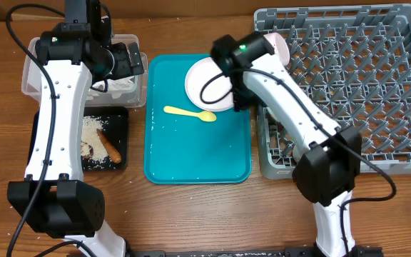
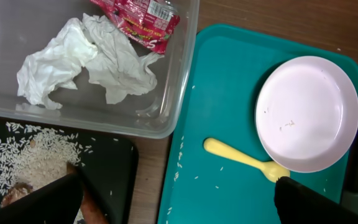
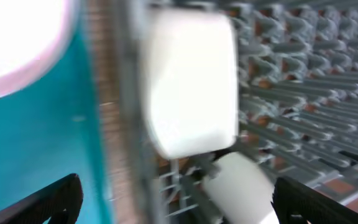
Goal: Sort waste into correct bins and load items into the dishwasher
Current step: 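Carry the white bowl into the dish rack and release it, then grasp the pink plate rim with the right gripper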
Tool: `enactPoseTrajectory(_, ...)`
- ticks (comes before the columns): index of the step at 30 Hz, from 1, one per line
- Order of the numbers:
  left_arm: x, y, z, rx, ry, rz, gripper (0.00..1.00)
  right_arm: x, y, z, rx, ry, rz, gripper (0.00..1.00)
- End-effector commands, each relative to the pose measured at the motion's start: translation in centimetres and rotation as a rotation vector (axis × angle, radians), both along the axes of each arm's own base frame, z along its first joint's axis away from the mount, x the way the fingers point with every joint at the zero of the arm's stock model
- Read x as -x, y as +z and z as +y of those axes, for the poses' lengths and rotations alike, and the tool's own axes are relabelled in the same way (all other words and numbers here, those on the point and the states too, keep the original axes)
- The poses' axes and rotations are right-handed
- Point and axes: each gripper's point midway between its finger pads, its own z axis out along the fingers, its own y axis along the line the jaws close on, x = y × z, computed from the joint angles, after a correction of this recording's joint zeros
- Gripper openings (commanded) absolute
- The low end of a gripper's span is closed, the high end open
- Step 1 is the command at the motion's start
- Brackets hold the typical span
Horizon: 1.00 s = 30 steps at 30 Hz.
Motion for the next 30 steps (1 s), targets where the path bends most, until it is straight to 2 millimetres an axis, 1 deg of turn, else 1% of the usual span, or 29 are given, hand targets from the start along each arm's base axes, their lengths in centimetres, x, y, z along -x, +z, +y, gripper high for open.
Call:
enactPoseTrajectory(1,0.0,1.0,0.0,-0.007,-0.024,-0.03,1.0,-0.5,2.8,5.2,-0.206,0.073,-0.068,1.0)
enactPoseTrajectory(2,0.0,1.0,0.0,-0.007,-0.024,-0.03,1.0,-0.8,3.1,6.2,-0.249,0.081,-0.086,1.0)
enactPoseTrajectory(4,0.0,1.0,0.0,-0.007,-0.024,-0.03,1.0,-2.1,3.4,8.2,-0.34,0.094,-0.138,1.0)
enactPoseTrajectory(6,0.0,1.0,0.0,-0.007,-0.024,-0.03,1.0,-3.4,3.4,9.4,-0.393,0.101,-0.189,1.0)
enactPoseTrajectory(7,0.0,1.0,0.0,-0.007,-0.024,-0.03,1.0,-4.0,3.3,10.1,-0.425,0.105,-0.208,0.98)
enactPoseTrajectory(8,0.0,1.0,0.0,-0.007,-0.024,-0.03,1.0,-5.2,3.2,11.3,-0.479,0.102,-0.249,0.89)
enactPoseTrajectory(9,0.0,1.0,0.0,-0.007,-0.024,-0.03,1.0,-5.9,2.9,11.8,-0.503,0.072,-0.281,0.85)
enactPoseTrajectory(10,0.0,1.0,0.0,-0.007,-0.024,-0.03,1.0,-6.6,1.7,12.1,-0.541,-0.025,-0.316,0.77)
enactPoseTrajectory(11,0.0,1.0,0.0,-0.007,-0.024,-0.03,1.0,-6.7,0.7,11.9,-0.556,-0.105,-0.321,0.75)
enactPoseTrajectory(12,0.0,1.0,0.0,-0.007,-0.024,-0.03,1.0,-6.6,0.0,11.6,-0.558,-0.15,-0.319,0.75)
enactPoseTrajectory(13,0.0,1.0,0.0,-0.007,-0.024,-0.03,1.0,-6.4,-1.2,11.3,-0.558,-0.21,-0.313,0.74)
enactPoseTrajectory(14,0.0,1.0,0.0,-0.007,-0.024,-0.03,1.0,-6.0,-2.6,11.1,-0.554,-0.263,-0.304,0.7)
enactPoseTrajectory(15,0.0,1.0,0.0,-0.007,-0.024,-0.03,1.0,-5.5,-4.3,10.7,-0.544,-0.314,-0.29,0.65)
enactPoseTrajectory(16,0.0,1.0,0.0,-0.007,-0.024,-0.03,1.0,-5.1,-5.9,10.3,-0.532,-0.342,-0.278,0.63)
enactPoseTrajectory(18,0.0,1.0,0.0,-0.007,-0.024,-0.03,1.0,-4.6,-7.8,10.0,-0.522,-0.372,-0.268,0.59)
enactPoseTrajectory(20,0.0,1.0,0.0,-0.007,-0.024,-0.03,1.0,-4.5,-9.7,9.8,-0.529,-0.389,-0.275,0.56)
enactPoseTrajectory(22,0.0,1.0,0.0,-0.007,-0.024,-0.03,1.0,-4.5,-10.8,9.5,-0.535,-0.416,-0.283,0.54)
enactPoseTrajectory(23,0.0,1.0,0.0,-0.007,-0.024,-0.03,1.0,-4.5,-11.9,8.8,-0.536,-0.452,-0.287,0.53)
enactPoseTrajectory(27,0.0,1.0,0.0,-0.007,-0.024,-0.03,1.0,-5.2,-13.0,7.9,-0.55,-0.475,-0.303,0.49)
enactPoseTrajectory(30,0.0,1.0,0.0,-0.007,-0.024,-0.03,1.0,-5.3,-14.0,8.1,-0.56,-0.48,-0.286,0.39)
